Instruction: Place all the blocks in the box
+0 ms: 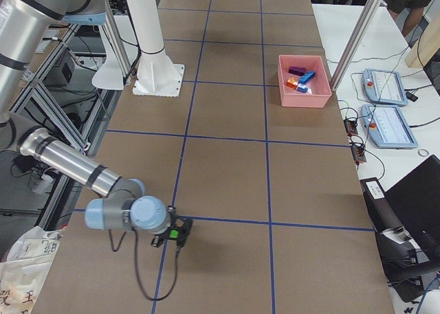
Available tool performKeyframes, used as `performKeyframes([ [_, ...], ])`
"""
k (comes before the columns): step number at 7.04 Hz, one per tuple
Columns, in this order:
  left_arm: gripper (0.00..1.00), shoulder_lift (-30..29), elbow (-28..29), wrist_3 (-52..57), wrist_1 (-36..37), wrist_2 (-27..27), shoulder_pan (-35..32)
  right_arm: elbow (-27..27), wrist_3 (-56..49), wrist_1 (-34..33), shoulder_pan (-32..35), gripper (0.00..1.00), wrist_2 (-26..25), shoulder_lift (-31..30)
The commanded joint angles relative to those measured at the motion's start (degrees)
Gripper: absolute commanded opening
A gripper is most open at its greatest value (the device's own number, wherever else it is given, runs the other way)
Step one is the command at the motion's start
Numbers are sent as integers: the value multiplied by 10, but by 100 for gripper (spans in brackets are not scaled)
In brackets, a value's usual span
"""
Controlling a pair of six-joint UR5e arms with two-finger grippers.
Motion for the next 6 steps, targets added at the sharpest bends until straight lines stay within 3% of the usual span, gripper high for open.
performKeyframes([
  [1, 100, 6, 56, 45, -3, -47, -72, -4, 1, -192, -42, 0, -25, 241],
  [2, 100, 2, 76, 61, -3, -47, -92, -9, 12, -236, -85, 0, -47, 326],
  [4, 100, 8, 76, 62, -4, -47, -93, -30, 154, -241, -186, 0, -55, 467],
  [6, 100, 8, 74, 63, -4, -48, -94, -153, 222, -237, -246, 0, -95, 644],
])
